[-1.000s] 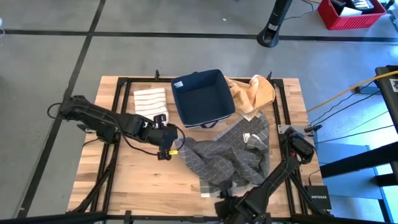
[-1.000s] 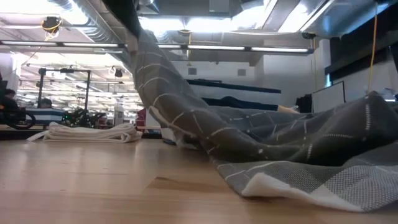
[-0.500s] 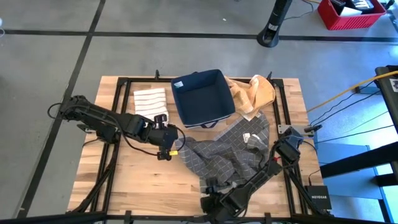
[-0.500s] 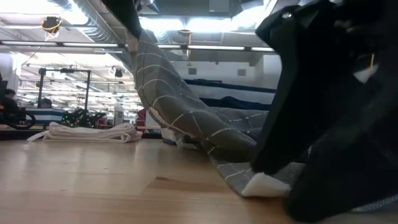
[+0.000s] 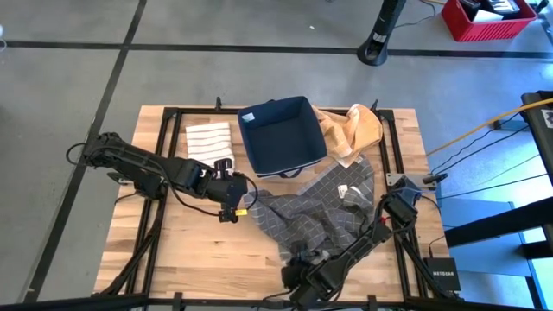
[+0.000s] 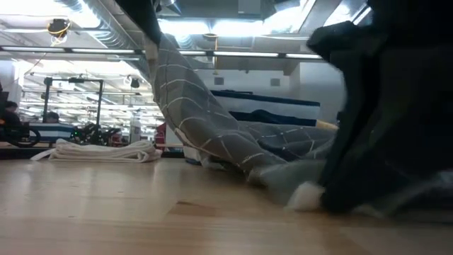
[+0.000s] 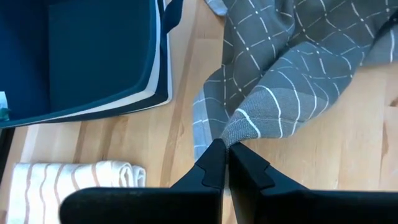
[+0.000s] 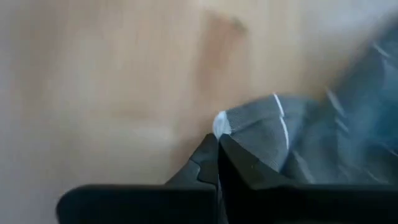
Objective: Fold towel
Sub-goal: Fold the black towel
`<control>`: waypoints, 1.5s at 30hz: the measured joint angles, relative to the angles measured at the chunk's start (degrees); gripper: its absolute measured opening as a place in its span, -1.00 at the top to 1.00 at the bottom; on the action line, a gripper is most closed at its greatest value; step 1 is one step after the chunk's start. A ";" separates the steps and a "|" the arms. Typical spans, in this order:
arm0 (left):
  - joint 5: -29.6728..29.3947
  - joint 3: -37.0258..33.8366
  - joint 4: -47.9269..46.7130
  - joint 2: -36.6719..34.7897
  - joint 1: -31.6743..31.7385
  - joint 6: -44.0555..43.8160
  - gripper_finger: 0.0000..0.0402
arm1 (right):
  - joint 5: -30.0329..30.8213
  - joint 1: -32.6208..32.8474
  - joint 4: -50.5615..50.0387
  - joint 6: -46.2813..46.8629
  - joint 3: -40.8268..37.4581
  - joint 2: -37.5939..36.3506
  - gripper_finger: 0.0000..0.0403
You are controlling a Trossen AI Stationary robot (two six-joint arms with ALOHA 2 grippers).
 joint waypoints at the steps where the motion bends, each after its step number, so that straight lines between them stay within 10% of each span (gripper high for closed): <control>1: -0.01 0.00 -0.03 -0.06 -0.11 0.00 0.98 | 0.66 0.55 -0.79 0.03 -0.01 -0.99 0.98; 22: -10.83 21.75 -0.21 -11.66 -7.28 6.19 0.99 | 41.47 10.02 -30.72 -12.81 25.54 -30.55 0.99; 29: -28.61 28.81 1.19 -13.20 -7.28 13.36 0.97 | 51.52 5.82 -30.75 -23.34 34.49 -35.31 1.00; 37: -33.68 32.04 10.21 -13.30 -5.86 29.33 0.97 | 52.20 -2.77 -24.00 -38.71 39.64 -40.28 1.00; 45: -33.97 32.33 30.44 -13.19 -5.38 53.67 0.96 | 39.60 -8.63 -3.75 -61.78 39.64 -43.19 1.00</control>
